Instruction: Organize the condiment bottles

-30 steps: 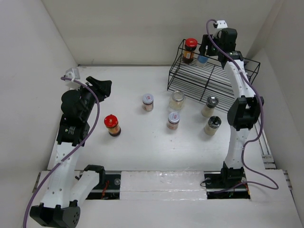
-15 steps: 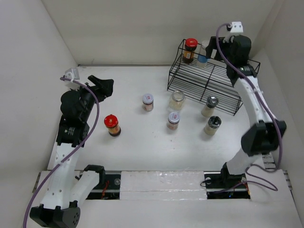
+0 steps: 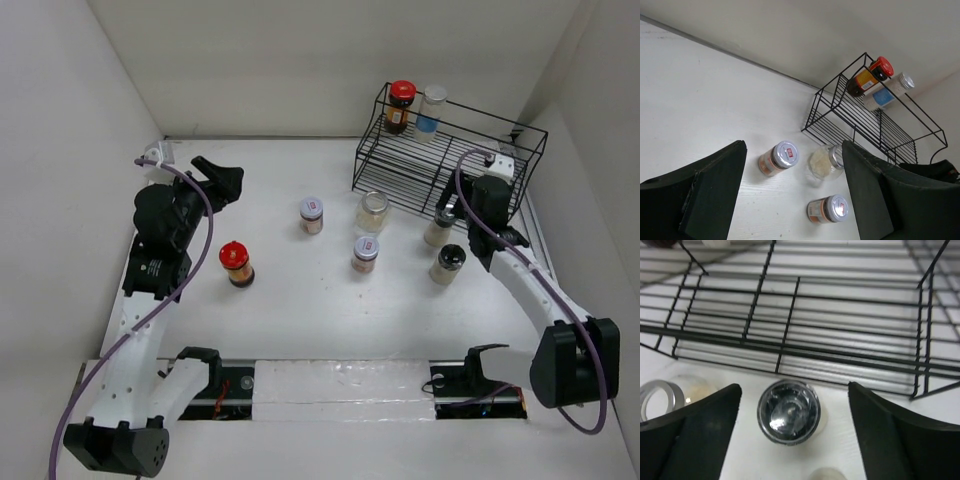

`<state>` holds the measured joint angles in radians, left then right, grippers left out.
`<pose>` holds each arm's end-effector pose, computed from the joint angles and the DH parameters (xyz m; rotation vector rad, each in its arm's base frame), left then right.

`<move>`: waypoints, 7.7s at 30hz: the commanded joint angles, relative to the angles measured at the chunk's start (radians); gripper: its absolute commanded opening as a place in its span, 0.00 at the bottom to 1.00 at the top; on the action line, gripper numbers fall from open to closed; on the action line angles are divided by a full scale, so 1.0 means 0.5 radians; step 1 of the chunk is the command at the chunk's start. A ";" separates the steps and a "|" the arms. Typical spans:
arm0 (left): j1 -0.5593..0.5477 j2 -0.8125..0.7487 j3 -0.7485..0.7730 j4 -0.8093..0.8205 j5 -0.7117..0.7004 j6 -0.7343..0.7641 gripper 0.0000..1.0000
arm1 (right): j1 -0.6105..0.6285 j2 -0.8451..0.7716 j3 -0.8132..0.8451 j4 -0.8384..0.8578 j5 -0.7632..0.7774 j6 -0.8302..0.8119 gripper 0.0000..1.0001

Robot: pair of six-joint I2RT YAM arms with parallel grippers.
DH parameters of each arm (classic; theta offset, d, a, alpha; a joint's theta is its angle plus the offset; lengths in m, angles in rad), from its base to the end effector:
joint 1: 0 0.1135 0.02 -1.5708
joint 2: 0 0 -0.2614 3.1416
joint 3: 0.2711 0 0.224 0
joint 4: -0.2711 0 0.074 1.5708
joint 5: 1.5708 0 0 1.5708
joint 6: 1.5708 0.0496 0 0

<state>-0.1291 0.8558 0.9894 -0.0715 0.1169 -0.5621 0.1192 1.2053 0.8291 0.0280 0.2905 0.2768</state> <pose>0.1753 -0.0286 0.4067 -0.2372 1.5249 -0.6400 0.2634 0.0172 0.2927 0.3427 1.8727 -0.0105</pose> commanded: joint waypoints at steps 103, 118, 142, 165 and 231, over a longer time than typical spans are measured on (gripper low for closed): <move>-0.012 -0.034 -0.003 0.112 0.061 0.001 0.74 | 0.031 -0.370 0.085 0.162 -0.066 0.124 0.29; -0.012 -0.034 -0.003 0.109 0.070 0.001 0.73 | 0.108 -0.708 -0.296 -0.930 -0.161 0.140 1.00; -0.012 -0.012 -0.021 0.149 0.110 0.001 0.73 | 0.185 -0.511 -0.021 -0.710 -0.105 0.115 0.63; -0.012 -0.049 -0.021 0.149 0.110 0.001 0.73 | -0.551 0.970 2.329 -0.605 -0.688 -0.170 0.58; -0.012 -0.110 0.061 -0.090 -0.378 -0.057 0.72 | 1.599 1.265 1.020 0.526 -1.467 -0.750 1.00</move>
<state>-0.1318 0.8192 0.9756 -0.1120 -0.0204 -0.5774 0.8825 1.7893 1.3209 0.1684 -0.3962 -0.0723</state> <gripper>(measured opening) 0.712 0.998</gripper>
